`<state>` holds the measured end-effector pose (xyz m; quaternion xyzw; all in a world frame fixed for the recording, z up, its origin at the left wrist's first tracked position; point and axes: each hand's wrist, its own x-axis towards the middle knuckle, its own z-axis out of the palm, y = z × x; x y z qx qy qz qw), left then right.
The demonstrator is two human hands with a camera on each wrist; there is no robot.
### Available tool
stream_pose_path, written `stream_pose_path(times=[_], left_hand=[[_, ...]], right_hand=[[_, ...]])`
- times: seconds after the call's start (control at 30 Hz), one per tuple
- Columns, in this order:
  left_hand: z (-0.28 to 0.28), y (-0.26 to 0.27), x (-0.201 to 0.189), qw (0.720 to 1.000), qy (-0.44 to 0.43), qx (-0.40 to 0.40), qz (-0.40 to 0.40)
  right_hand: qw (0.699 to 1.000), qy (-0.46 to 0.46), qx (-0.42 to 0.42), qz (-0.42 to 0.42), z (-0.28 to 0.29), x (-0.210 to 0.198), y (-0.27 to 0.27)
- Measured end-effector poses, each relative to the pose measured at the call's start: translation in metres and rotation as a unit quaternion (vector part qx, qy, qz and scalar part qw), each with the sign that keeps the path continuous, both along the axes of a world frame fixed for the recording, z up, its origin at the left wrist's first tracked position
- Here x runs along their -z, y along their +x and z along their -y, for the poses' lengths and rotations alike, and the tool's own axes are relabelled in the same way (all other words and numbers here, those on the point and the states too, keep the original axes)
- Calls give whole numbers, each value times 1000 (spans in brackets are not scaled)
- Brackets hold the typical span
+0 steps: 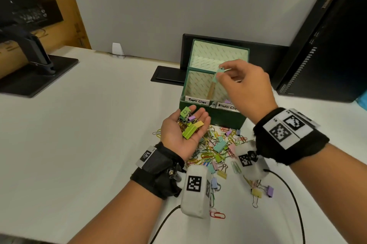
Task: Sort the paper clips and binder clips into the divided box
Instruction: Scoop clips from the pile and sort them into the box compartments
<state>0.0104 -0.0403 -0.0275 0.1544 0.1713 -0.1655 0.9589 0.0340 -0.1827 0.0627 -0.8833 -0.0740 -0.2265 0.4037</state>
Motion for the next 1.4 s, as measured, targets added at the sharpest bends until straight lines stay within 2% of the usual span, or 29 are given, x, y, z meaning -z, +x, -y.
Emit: stream_pose_path(times=[0.07, 0.13, 0.17, 0.27, 0.33, 0.4, 0.47, 0.53, 0.6, 0.67, 0.83, 0.9, 0.97, 1.07, 1.13, 1.23, 1.4], left_hand=[[0, 0, -1, 1000, 2, 1, -3], [0, -1, -2, 1000, 4, 0, -8], [0, -1, -2, 1000, 5, 0, -10], [0, -2, -3, 1000, 6, -1, -13], [0, -2, -4, 1000, 5, 2, -12], [0, -2, -4, 1000, 6, 2, -11], [0, -1, -3, 1000, 6, 0, -7], [0, -1, -2, 1000, 2, 4, 6], [0, -1, -1, 1000, -9, 9, 12], [0, -1, 0, 1000, -7, 12, 22], [0, -3, 1, 999, -4, 10, 34], [0, -3, 0, 1000, -7, 8, 29], [0, -3, -1, 1000, -10, 6, 20], [-1, -3, -2, 999, -21, 0, 27], [-1, -3, -3, 999, -2, -9, 34], [0, -3, -6, 1000, 2, -16, 22], [0, -2, -6, 1000, 3, -11, -10]], right_hand=[[999, -15, 43, 16, 11, 1, 7], [996, -57, 71, -6, 22, 6, 13], [990, -106, 79, -41, 28, 11, 16], [944, -280, 98, -142, 33, 24, 15], [948, -279, 84, -127, 28, 25, 8], [963, -259, 29, -73, 17, 19, -2], [963, -254, -75, -48, 7, 14, -14], [939, -282, -187, -63, -2, 11, -26], [906, -335, -249, -68, -10, 15, -33], [886, -379, -264, -44, -15, 23, -35], [876, -399, -265, 54, -18, 40, -30], [880, -388, -264, 74, -18, 42, -31], [899, -341, -263, 81, -16, 40, -33], [947, -202, -252, 9, -11, 32, -34], [964, -108, -237, -50, -9, 27, -36], [976, -10, -207, -65, -6, 22, -35], [989, 53, -122, -57, 3, 14, -21]])
